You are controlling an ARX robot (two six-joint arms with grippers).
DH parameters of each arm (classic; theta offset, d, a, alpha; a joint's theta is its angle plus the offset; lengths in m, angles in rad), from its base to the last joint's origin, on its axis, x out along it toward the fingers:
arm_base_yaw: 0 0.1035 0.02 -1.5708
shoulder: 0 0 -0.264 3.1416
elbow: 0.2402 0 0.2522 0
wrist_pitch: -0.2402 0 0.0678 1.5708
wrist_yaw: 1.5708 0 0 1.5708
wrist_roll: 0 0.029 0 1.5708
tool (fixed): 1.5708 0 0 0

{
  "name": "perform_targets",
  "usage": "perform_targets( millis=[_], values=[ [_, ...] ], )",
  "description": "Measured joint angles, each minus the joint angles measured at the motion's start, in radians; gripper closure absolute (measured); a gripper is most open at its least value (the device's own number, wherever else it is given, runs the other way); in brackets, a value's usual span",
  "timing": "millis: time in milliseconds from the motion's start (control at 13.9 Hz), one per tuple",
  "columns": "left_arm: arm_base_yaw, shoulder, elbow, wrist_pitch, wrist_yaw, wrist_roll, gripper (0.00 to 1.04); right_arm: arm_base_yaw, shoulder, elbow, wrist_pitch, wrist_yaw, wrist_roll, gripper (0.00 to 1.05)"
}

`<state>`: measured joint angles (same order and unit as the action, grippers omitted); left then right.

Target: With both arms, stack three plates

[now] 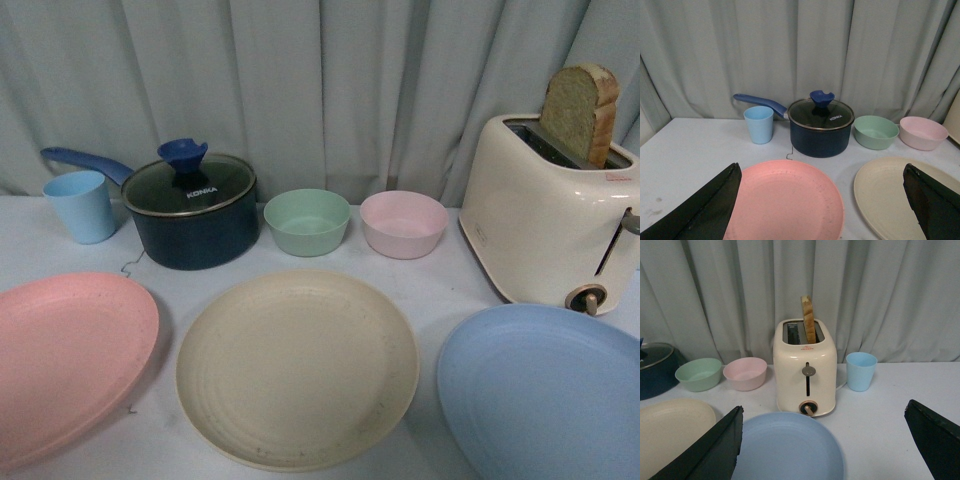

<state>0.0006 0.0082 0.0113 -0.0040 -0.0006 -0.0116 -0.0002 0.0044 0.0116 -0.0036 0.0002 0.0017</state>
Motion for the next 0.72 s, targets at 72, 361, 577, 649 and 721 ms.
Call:
perform_targets(
  millis=[72, 361, 577, 649, 721],
  values=[
    [0.0, 0.0, 0.0, 0.0, 0.0, 0.0, 0.07, 0.0, 0.0, 0.0, 0.0, 0.0, 0.0, 0.06],
    [0.0, 0.0, 0.0, 0.0, 0.0, 0.0, 0.07, 0.0, 0.0, 0.0, 0.0, 0.0, 0.0, 0.06],
    [0.0, 0.0, 0.0, 0.0, 0.0, 0.0, 0.07, 0.0, 0.0, 0.0, 0.0, 0.0, 0.0, 0.06],
    [0.0, 0.0, 0.0, 0.0, 0.0, 0.0, 0.07, 0.0, 0.0, 0.0, 0.0, 0.0, 0.0, 0.06],
    [0.0, 0.0, 0.0, 0.0, 0.0, 0.0, 0.07, 0.0, 0.0, 0.0, 0.0, 0.0, 0.0, 0.06]
  ],
)
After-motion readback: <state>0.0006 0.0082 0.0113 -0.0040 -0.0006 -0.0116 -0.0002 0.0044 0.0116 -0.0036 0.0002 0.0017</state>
